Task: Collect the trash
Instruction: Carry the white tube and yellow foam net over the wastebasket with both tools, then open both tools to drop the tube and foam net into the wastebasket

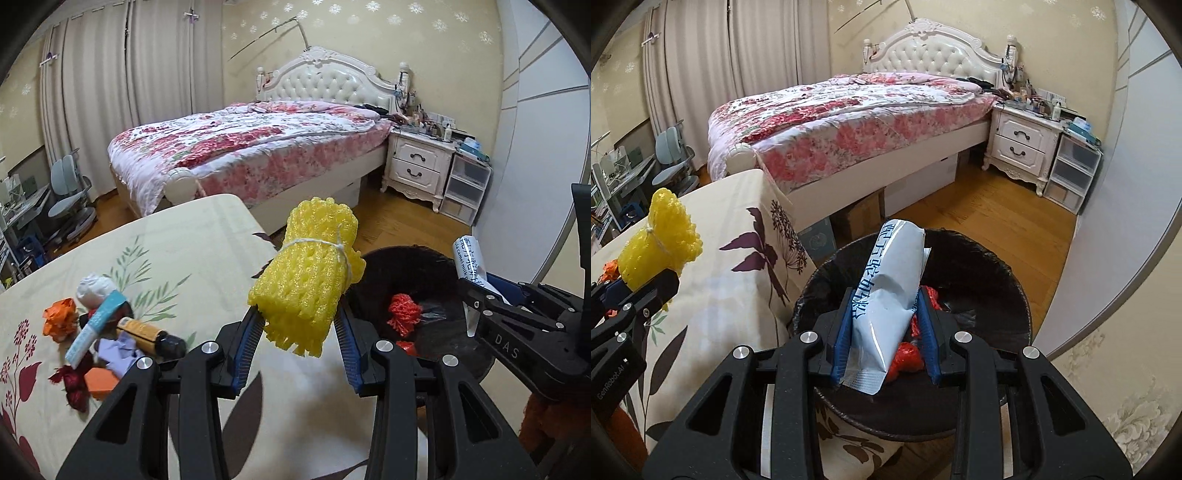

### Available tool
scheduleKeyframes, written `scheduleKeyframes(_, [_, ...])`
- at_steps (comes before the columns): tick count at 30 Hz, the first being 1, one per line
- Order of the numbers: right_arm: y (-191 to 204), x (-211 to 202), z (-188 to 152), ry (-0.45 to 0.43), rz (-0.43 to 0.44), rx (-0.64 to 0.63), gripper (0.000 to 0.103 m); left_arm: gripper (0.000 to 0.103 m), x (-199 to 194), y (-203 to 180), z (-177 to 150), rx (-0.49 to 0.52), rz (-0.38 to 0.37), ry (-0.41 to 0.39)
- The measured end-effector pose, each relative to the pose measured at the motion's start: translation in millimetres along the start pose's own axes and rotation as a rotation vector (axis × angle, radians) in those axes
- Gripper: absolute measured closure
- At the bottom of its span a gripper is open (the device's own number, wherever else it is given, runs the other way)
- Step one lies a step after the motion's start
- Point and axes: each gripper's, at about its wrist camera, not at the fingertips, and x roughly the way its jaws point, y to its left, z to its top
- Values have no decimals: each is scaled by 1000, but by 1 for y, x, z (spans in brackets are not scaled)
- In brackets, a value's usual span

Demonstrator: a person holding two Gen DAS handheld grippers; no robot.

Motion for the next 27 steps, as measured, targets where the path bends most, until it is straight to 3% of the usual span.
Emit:
scheduleKeyframes(9, [-26,21,-6,32,-26,59,71,62,46,-36,3,57,-5,66])
scheduleKeyframes(18, [-42,29,-8,30,-52,96,70,59,62,-56,9,97,-16,87])
scheduleKeyframes(21, [-48,31,-8,27,-63,112,66,54,65,-60,8,110,-22,94])
scheduleKeyframes(23, [-50,32,-8,28,-70,115,64,40,67,-60,8,113,-20,101])
scheduleKeyframes(27, [-53,31,-9,19,-96,122,51,29,67,-60,10,107,-15,89])
